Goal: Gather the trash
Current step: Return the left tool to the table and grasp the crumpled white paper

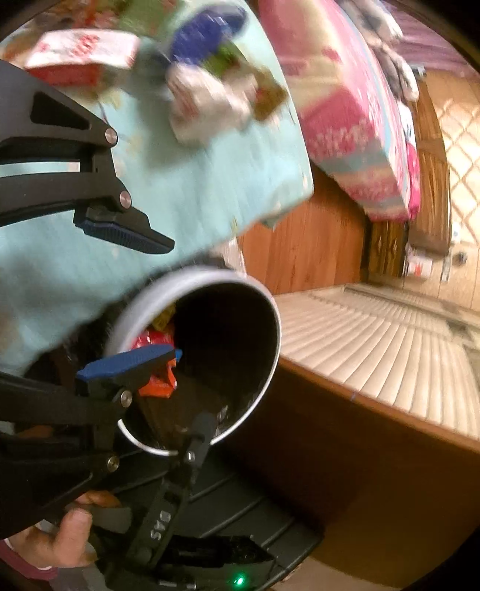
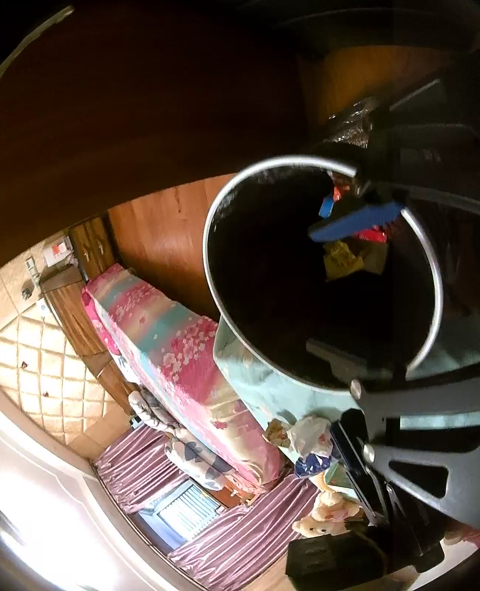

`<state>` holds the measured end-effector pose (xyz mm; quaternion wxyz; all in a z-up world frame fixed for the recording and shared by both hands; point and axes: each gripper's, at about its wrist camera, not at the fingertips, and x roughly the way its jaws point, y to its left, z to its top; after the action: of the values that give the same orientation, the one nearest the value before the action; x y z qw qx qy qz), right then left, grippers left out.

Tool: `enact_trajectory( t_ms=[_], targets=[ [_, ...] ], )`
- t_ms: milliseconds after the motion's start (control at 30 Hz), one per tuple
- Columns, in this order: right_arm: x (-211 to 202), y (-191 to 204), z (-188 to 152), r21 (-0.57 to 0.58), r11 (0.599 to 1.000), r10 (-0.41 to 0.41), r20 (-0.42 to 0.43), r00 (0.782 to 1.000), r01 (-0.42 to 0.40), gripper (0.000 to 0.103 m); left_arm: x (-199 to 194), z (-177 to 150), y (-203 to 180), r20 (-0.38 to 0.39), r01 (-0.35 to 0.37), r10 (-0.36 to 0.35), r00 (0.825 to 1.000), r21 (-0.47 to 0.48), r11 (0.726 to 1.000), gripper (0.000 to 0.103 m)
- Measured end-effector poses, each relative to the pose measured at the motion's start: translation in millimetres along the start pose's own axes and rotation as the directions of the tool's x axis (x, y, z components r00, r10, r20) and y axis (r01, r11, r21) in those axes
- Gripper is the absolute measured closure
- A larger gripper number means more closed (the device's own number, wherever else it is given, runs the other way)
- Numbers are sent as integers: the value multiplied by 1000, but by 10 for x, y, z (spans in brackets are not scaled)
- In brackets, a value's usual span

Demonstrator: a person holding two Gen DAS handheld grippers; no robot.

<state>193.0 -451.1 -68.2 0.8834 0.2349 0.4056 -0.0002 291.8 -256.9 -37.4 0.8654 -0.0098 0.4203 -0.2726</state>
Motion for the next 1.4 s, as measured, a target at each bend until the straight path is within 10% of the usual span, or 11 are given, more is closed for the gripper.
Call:
enact_trajectory(
  t_ms=[400, 933, 1400],
  targets=[
    [-125, 810, -422, -119, 993, 8, 68, 998, 0, 22, -822, -672, 726, 51, -110, 117, 992, -125, 986, 51],
    [283, 1641, -1108, -168, 981, 84, -73, 994, -95, 21, -1746, -1491, 1507, 60, -237, 265, 962, -293, 926, 51],
    [486, 2029, -1341, -213, 967, 111, -138, 984, -139, 21, -1642, -1344, 1732, 46, -241, 260, 964, -252, 937, 51]
  ],
)
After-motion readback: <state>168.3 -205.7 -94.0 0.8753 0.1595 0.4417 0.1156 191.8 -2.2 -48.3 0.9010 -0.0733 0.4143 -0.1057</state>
